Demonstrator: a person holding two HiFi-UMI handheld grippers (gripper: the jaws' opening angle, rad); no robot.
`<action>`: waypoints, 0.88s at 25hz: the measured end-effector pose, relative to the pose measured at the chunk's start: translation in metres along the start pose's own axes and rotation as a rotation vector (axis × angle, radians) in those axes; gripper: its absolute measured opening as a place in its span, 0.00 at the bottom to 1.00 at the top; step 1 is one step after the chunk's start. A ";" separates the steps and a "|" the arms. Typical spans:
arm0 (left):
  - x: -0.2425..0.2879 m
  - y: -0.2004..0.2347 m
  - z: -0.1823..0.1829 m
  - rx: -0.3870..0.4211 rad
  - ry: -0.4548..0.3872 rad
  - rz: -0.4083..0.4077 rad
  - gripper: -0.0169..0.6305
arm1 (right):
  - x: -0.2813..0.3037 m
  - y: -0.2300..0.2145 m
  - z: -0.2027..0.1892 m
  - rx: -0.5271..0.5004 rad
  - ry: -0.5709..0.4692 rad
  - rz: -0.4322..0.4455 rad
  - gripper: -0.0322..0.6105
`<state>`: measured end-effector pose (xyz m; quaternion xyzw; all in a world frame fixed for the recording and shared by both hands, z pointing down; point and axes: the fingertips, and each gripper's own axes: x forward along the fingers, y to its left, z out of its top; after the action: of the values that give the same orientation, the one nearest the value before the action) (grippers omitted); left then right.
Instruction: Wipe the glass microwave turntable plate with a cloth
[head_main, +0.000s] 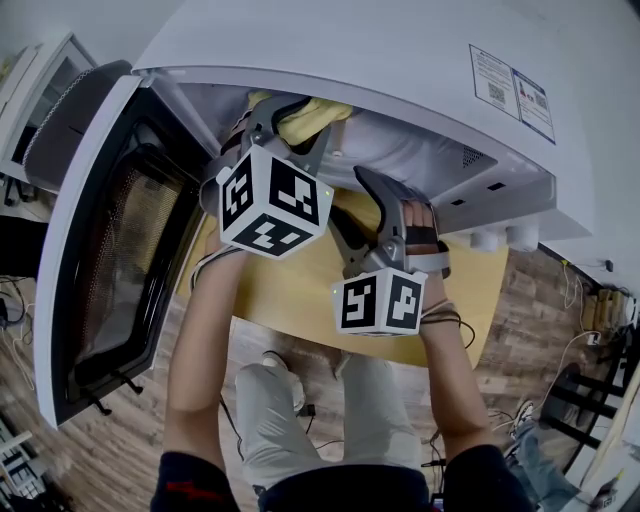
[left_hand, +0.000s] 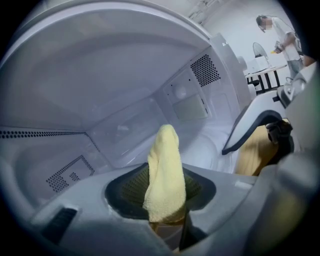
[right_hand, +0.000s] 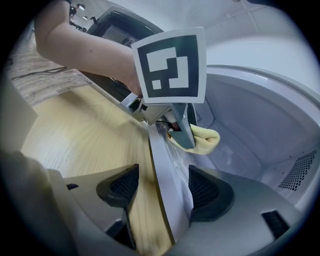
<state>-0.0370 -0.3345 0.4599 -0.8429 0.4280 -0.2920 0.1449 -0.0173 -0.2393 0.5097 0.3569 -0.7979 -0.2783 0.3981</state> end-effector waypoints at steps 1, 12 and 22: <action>0.001 0.000 0.000 -0.001 -0.001 -0.003 0.24 | 0.000 0.000 0.000 0.000 0.000 -0.001 0.48; 0.009 -0.020 0.015 0.010 -0.032 -0.094 0.24 | 0.000 0.000 0.000 0.001 0.001 0.000 0.48; 0.015 -0.038 0.031 0.020 -0.071 -0.159 0.24 | 0.000 0.000 0.001 0.011 -0.003 0.004 0.48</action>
<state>0.0131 -0.3241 0.4595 -0.8826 0.3515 -0.2766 0.1449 -0.0177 -0.2389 0.5093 0.3571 -0.8006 -0.2738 0.3957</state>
